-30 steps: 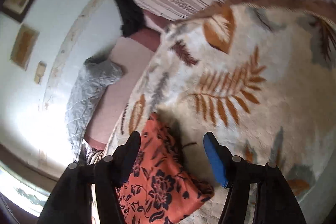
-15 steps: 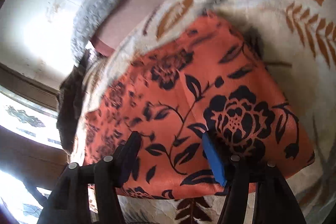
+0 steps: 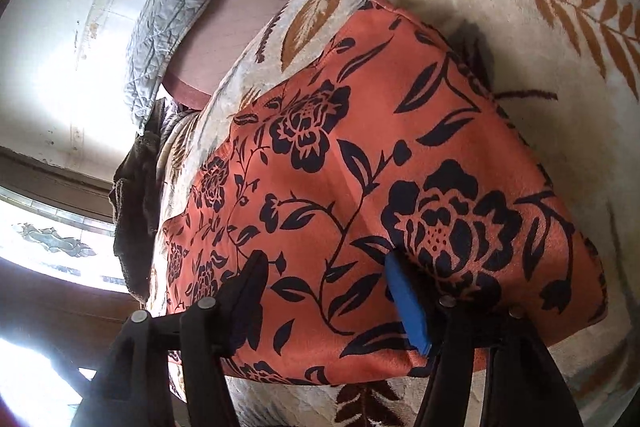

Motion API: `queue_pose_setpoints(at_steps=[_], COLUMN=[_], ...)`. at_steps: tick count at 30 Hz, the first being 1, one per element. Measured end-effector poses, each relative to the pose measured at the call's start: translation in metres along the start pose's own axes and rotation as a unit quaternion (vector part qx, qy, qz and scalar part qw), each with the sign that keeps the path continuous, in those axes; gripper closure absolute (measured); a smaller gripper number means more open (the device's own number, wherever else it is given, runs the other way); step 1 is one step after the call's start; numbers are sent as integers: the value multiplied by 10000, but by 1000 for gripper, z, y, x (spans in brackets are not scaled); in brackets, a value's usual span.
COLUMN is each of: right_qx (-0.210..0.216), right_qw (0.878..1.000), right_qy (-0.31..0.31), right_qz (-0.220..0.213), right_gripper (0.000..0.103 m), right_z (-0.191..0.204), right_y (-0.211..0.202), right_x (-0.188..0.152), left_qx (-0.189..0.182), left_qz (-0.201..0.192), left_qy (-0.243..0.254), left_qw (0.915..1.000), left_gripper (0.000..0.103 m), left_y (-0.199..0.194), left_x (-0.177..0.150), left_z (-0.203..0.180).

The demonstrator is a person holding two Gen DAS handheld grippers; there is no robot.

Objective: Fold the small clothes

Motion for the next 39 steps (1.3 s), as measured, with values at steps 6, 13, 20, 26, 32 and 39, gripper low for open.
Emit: queue_pose_setpoints(at_steps=[6,13,20,26,32,39], right_qx=[-37,-90,-40,8,256,528], right_qw=[9999,9996,9998,9998,9996,9974], right_qy=[-124,-248,-181,-179,2,485], right_qz=[15,41,76,69,85,-105], right_gripper=[32,29,29,29,30,31], right_z=[6,11,10,9,3,-15], right_y=[4,9,11,11,-4,-63], right_x=[-1,0,2,2,-2,-27], left_qx=[-13,1,16,49,203,58], left_qz=[50,89,68,346,1480,1330], left_qy=[52,64,115,136,152,90], left_qw=[10000,9999,9999,9993,9887,9911], left_gripper=[56,56,56,49,48,48], left_y=[4,10,11,22,61,50], left_x=[-1,0,2,-8,-53,-46], left_z=[-4,-6,-9,-8,2,7])
Point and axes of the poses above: each gripper's, at about its wrist camera, not at the fingertips, and y roughly the way its jaws point, z to its left, x to its top, the point moved 8 cm from there along y, roughly the way its jaws point, and after that the axes turned 5 degrees about -z, right-handed, at the moved point
